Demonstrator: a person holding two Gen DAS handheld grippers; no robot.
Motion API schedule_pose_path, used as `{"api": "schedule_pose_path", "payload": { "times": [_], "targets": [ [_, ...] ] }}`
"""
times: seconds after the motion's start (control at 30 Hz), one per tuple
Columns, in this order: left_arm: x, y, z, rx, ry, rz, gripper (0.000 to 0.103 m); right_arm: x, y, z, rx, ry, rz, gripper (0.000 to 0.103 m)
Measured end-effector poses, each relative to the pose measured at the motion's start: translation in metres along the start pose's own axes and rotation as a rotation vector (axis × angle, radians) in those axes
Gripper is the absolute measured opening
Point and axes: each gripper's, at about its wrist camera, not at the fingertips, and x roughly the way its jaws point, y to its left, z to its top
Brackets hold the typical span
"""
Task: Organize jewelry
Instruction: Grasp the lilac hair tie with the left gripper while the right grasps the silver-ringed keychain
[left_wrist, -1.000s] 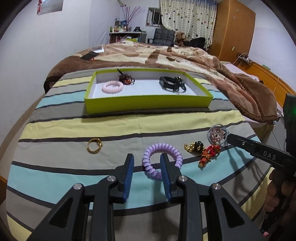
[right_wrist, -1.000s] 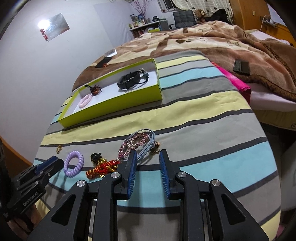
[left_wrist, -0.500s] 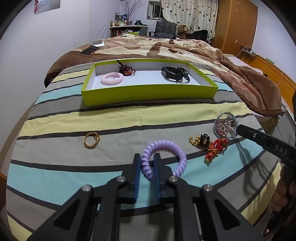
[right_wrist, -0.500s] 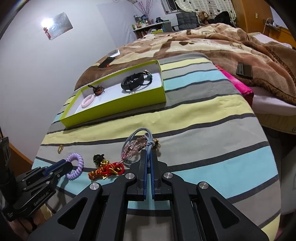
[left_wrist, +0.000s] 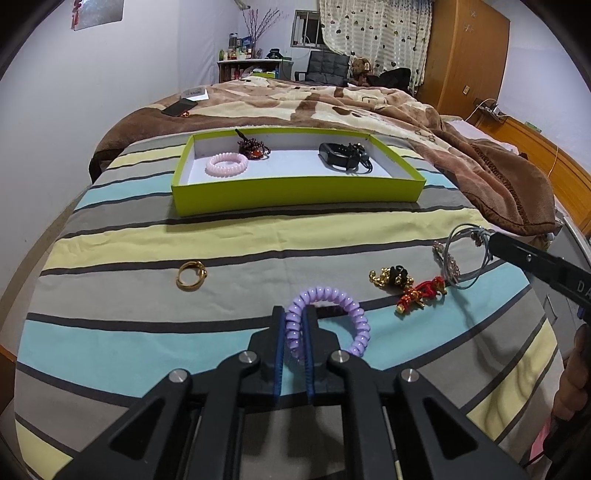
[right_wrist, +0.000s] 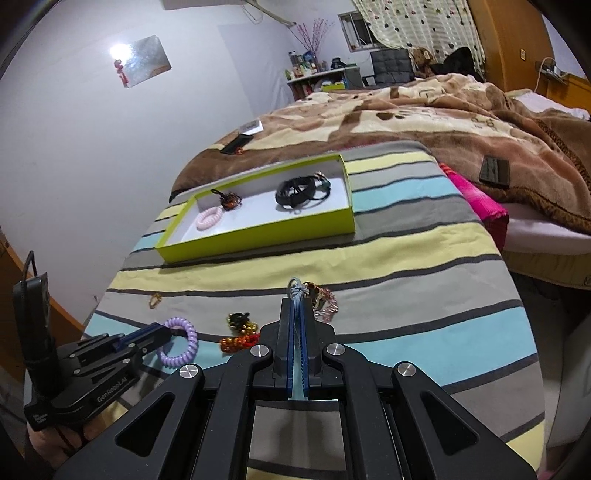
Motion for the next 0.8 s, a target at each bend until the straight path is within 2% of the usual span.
{"api": "schedule_pose_path", "payload": {
  "times": [0.43, 0.8],
  "targets": [
    [-0.035, -0.004, 0.008, 0.004, -0.099, -0.048, 0.01, -0.023, 0.012, 0.006, -0.018, -0.053, 0.023, 0.002],
    [-0.048, -0.003, 0.014, 0.002, -0.134, -0.061, 0.009, -0.034, 0.019, 0.009, -0.04, -0.073, 0.044, 0.002]
  ]
}}
